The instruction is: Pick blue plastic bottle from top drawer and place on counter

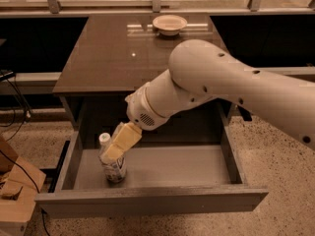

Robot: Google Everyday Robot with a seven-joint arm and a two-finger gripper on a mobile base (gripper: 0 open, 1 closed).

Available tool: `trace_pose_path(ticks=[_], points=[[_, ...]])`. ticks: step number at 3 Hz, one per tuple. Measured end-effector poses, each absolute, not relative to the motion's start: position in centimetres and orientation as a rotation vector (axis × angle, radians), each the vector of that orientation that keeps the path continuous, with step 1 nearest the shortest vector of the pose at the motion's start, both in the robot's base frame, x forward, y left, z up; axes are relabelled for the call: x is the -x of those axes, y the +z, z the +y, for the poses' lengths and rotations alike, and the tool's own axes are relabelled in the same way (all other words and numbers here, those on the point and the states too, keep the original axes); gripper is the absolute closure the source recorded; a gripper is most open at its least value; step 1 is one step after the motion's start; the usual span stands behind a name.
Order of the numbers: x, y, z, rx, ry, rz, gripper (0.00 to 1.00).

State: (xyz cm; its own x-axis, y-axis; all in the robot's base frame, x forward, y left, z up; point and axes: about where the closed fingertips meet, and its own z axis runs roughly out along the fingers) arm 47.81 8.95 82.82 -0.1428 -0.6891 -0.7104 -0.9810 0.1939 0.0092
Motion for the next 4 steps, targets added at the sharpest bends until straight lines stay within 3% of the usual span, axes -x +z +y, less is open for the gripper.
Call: trace_pose_path(ticks=[2, 4], points=[[-46.2, 79.5, 15.3, 1.587, 0.809, 1.868, 0.00], [-46.7, 75.1, 15.3, 1.504, 0.851, 1.945, 0.00]])
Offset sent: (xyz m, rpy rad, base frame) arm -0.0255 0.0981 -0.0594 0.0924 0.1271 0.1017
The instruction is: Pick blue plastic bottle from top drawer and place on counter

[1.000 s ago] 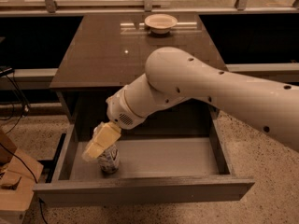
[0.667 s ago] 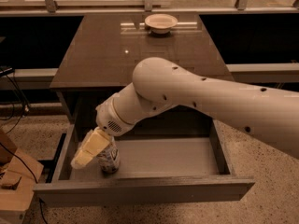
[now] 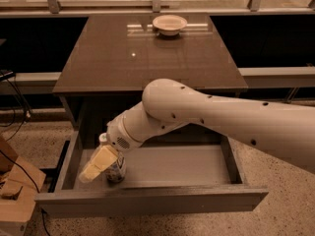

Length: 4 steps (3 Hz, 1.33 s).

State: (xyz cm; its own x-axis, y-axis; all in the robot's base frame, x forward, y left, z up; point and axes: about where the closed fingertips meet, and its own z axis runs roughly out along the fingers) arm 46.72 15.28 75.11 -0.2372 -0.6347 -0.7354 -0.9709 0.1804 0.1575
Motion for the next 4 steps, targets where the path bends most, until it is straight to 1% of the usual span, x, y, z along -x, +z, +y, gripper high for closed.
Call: trace_pose_path(ticks=[1, 4], points=[[-47.7, 74.4, 14.4, 1.470, 0.853, 1.954, 0.19], [-49.9, 77.9, 13.3, 1.402, 0.859, 1.867, 0.89]])
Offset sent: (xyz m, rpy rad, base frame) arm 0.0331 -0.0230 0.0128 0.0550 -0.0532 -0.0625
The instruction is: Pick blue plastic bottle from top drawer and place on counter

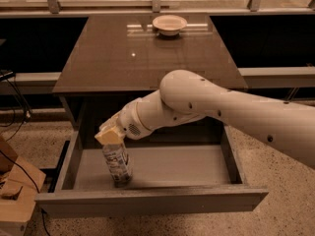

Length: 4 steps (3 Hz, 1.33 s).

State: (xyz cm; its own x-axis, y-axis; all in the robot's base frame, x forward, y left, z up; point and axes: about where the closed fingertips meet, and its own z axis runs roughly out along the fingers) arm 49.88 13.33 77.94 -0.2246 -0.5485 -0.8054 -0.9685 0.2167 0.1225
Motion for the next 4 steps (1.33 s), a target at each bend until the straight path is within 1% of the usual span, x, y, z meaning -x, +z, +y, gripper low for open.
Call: trace_pose_path(ticks=[1, 3, 4], points=[[-50.5, 81.0, 12.2, 1.395, 0.851, 1.833, 1.00], [-52.5, 94.9, 4.0, 1.421, 0.620, 1.669, 1.00], [-55.1, 102.5, 0.1, 1.384, 0.404, 1.598, 1.00]])
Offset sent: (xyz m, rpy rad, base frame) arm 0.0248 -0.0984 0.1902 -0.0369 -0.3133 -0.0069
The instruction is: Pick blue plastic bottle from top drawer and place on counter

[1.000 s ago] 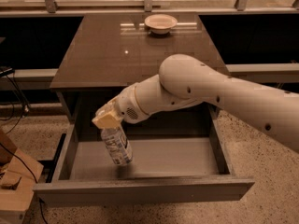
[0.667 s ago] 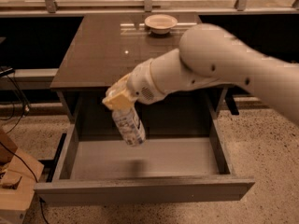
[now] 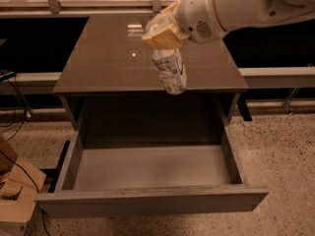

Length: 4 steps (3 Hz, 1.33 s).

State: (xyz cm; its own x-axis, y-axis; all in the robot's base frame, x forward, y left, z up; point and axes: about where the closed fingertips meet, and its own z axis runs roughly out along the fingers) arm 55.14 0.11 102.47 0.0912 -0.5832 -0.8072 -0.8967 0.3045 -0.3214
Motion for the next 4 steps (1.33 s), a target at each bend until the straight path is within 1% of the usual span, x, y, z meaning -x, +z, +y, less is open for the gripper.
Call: trace_pose_path(ticks=[1, 2, 4], points=[[-57.9, 106.4, -0.4, 1.351, 0.281, 1.519, 1.00], [-60.5, 107.9, 1.7, 1.356, 0.215, 1.441, 1.00], [-65.7, 105.2, 7.5, 1.383, 0.244, 1.403, 1.00]])
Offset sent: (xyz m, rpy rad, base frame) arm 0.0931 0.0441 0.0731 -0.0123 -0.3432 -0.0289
